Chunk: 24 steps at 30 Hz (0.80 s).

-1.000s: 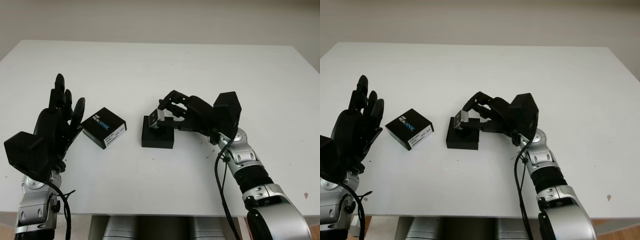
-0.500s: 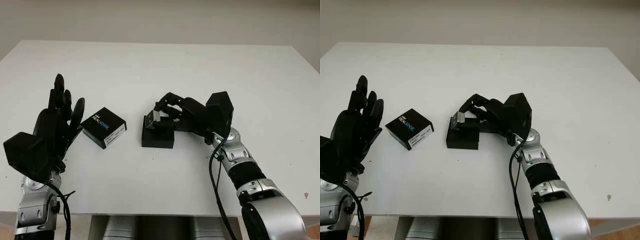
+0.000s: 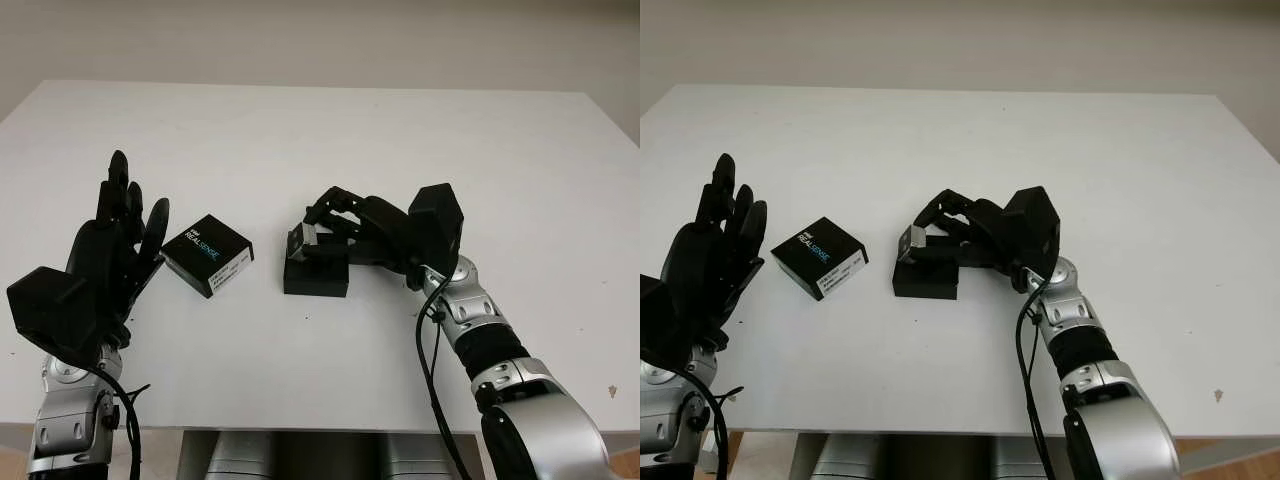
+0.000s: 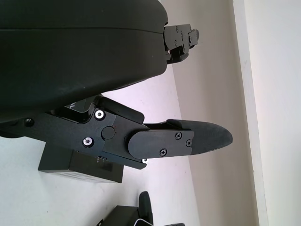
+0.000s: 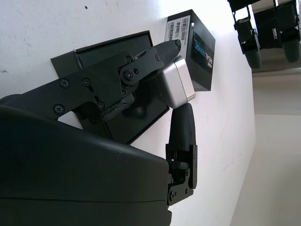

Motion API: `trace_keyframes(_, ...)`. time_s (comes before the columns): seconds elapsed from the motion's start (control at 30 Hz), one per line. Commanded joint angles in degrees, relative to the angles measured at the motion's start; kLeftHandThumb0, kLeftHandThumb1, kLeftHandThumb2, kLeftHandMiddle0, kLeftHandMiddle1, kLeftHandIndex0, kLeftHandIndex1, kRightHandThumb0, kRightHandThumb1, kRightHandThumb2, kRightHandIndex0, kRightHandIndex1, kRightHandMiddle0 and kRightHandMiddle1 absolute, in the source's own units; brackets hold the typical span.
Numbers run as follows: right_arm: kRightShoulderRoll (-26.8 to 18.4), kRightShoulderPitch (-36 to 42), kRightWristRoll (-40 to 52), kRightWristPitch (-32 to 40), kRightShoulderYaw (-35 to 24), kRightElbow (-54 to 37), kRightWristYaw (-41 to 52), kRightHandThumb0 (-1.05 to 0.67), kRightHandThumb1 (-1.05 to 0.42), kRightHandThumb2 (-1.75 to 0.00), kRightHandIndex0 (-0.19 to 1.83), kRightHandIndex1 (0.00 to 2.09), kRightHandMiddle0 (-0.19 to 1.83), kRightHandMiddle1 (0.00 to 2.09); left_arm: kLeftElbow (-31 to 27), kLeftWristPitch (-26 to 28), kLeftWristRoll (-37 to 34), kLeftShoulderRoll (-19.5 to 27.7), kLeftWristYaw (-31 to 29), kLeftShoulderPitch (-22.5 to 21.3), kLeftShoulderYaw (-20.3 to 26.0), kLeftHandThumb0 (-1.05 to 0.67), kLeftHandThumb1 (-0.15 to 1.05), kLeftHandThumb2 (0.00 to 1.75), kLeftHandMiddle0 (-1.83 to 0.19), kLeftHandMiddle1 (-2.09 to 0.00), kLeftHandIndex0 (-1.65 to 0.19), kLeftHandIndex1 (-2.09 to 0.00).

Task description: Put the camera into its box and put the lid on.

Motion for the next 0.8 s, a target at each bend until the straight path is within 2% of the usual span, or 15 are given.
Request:
trace_keyframes(0.0,-0.4,0.7,-0.1,0.8,0.1,-1.9,0.1,-0.39,-0.95,-0.05,0.16,0.05,0.30,1.92,-1.2,0.0,-0.1,0.0,-0.1,0.4,0.1,-0.67,1.05,0.44,0.14,-0.05,0.15,-0.05)
trace_keyframes(0.43,-1.2,2.0,-1.5,3.7,0.4,-3.9,-0.7,-0.38,-0.95,-0.05,0.16,0.05,0.29,1.93,-1.5,0.6,0.2,0.0,0.4,0.3,0.1,-0.68,1.05,0.44,0.13,-0.05,0.14,-0.06)
trace_keyframes(0.77,-1.4,2.6,-2.1,2.8,0.7,-3.1,-0.1,-0.38,-0.96,-0.06,0.16,0.05,0.29,1.89,-1.6,0.4,0.1,0.3,0.0,0.3,0.1,-0.69,1.05,0.44,0.13,-0.06,0.14,-0.06)
